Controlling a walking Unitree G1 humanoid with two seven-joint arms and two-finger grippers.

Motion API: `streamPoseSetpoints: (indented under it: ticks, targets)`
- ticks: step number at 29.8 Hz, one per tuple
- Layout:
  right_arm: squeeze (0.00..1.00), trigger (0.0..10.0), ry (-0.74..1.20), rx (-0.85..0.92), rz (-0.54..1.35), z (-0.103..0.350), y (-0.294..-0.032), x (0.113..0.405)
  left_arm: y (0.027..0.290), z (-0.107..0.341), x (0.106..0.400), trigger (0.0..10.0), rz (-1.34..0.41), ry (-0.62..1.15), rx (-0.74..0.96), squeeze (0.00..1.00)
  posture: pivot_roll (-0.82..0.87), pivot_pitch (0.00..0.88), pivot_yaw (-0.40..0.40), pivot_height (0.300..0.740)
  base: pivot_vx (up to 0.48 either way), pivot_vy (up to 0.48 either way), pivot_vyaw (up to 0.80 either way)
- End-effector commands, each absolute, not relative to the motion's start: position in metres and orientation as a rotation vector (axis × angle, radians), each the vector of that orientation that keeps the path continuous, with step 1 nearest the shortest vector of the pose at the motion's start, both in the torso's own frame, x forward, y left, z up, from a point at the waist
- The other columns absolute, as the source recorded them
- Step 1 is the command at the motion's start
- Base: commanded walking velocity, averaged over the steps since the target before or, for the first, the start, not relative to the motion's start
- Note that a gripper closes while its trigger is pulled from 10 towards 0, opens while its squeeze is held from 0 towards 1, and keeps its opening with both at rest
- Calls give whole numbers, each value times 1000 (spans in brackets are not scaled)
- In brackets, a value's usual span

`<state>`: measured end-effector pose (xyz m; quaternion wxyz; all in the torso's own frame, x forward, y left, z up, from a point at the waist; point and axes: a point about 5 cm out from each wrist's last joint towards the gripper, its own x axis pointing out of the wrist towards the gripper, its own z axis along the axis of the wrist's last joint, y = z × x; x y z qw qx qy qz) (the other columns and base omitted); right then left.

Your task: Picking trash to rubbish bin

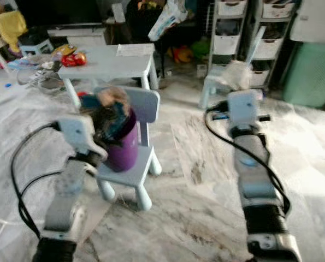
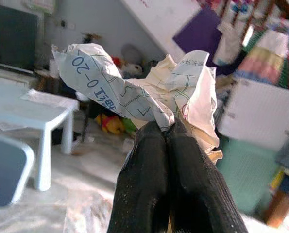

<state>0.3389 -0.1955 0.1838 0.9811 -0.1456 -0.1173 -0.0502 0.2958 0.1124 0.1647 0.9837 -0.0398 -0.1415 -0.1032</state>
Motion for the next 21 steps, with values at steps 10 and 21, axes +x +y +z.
streamPoseSetpoints:
  ticks: [10,21]
  targets:
    - [0,10000,-274,-267,-38,190,-178,339,125,164,298,0,-172,-284,-50,0,-100,36,38,740,469,0,768]
    - [0,10000,-255,-224,-18,182,-173,338,129,164,298,0,-178,-280,-33,0,-75,38,49,740,468,0,245]
